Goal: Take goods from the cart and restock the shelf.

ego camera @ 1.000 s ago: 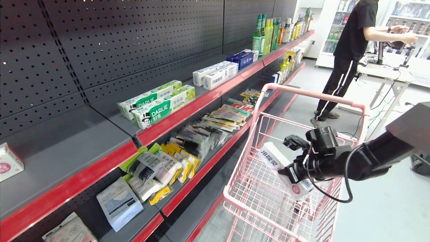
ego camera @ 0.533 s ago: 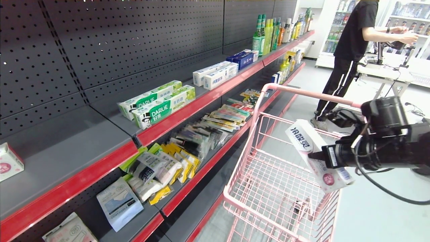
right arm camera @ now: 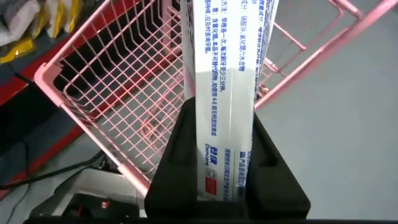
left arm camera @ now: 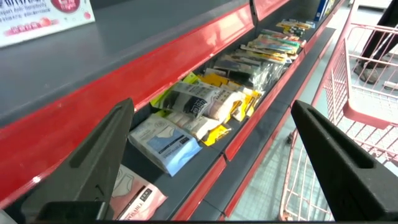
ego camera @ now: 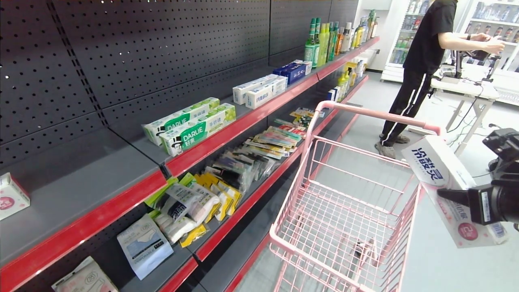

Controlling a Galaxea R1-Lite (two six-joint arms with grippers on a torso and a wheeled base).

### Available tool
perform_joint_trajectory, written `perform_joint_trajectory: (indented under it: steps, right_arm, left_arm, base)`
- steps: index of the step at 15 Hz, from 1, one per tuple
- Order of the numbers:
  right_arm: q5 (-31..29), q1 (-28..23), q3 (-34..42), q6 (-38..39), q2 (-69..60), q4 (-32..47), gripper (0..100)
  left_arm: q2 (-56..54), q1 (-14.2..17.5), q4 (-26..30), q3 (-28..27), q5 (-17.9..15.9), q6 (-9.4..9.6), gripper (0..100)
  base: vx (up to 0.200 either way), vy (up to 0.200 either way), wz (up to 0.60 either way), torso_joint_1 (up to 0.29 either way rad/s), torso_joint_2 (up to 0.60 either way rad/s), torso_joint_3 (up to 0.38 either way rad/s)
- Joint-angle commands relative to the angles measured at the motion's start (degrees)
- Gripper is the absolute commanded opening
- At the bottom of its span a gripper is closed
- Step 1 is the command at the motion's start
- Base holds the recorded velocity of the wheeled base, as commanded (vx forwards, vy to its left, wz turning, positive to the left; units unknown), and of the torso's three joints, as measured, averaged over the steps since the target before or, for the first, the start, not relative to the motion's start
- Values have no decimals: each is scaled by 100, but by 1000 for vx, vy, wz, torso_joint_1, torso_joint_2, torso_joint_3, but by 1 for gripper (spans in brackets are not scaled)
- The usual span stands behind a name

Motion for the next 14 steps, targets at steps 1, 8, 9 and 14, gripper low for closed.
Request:
perform_joint_trajectory:
  steps: [1, 8, 9, 14]
  right_arm:
    - [8, -268, 263, 1, -664, -14, 0]
    - [8, -320, 342, -95, -1006, 258, 0]
    - [17, -391, 333, -113, -998, 267, 0]
    - [17, -391, 412, -271, -927, 267, 0]
  left_arm:
    - [5, 2, -4, 1, 1, -3, 100]
    - [5, 2, -4, 1, 1, -3, 100]
    - [5, 2, -4, 1, 1, 5, 100]
    - [5, 2, -4, 1, 1, 5, 100]
  base:
    - [0, 0, 0, 129, -310, -188]
    - [0, 0, 0, 207, -499, -289]
    - [0, 0, 0, 178, -408, -242]
    - [0, 0, 0, 162, -374, -214]
